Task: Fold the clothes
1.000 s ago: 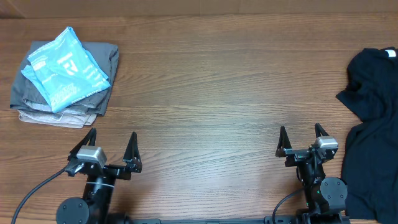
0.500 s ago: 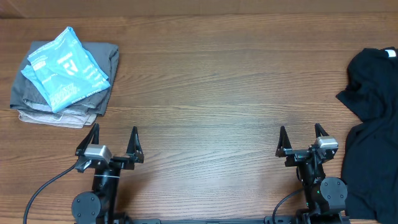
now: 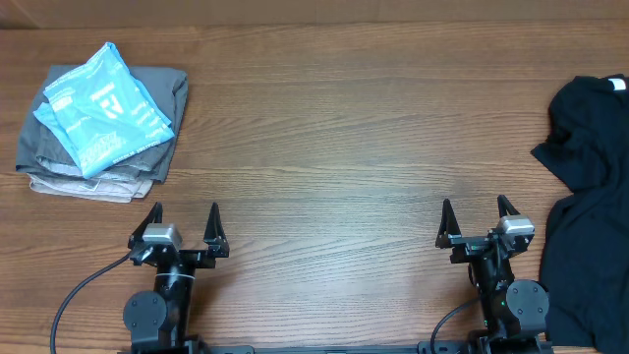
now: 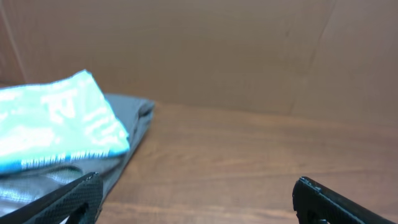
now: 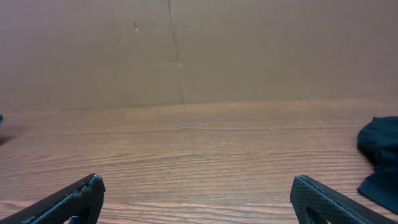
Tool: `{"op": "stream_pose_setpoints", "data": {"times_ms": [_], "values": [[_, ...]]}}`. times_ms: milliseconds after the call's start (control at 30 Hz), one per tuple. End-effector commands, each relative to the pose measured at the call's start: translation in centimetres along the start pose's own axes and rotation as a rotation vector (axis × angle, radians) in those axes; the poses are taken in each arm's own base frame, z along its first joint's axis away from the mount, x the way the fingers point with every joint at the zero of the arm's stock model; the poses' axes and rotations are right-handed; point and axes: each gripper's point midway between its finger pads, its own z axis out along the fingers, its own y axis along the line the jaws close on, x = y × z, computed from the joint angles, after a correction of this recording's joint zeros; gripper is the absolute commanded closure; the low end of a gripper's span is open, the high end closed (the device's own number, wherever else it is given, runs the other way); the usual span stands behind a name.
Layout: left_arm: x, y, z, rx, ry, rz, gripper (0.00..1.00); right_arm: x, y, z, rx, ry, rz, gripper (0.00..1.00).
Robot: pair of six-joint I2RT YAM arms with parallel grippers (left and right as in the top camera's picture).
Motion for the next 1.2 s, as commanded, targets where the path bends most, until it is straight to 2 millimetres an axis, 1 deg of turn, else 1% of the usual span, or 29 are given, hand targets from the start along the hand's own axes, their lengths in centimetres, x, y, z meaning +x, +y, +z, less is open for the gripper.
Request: {"op": "stream_pose_setpoints", "data": {"times_ms": [0,233,1167], "values": [[1.69,0.52,-0.04,-0.027,0.055,0.034,0.00,0.12,-0.10,0.01,0.001,-0.006,-0.008,0.00],[1.59,0.82,-0.05,-0.044,0.051,0.047,0.00,0.12,-0.10,0.01,0.001,-0.006,-0.007,0.00],[1.60,0.81,-0.05,-0.043,0.051,0.046,0.00,0.12,-0.10,0.01,0.001,-0.006,-0.008,0.00]]}}
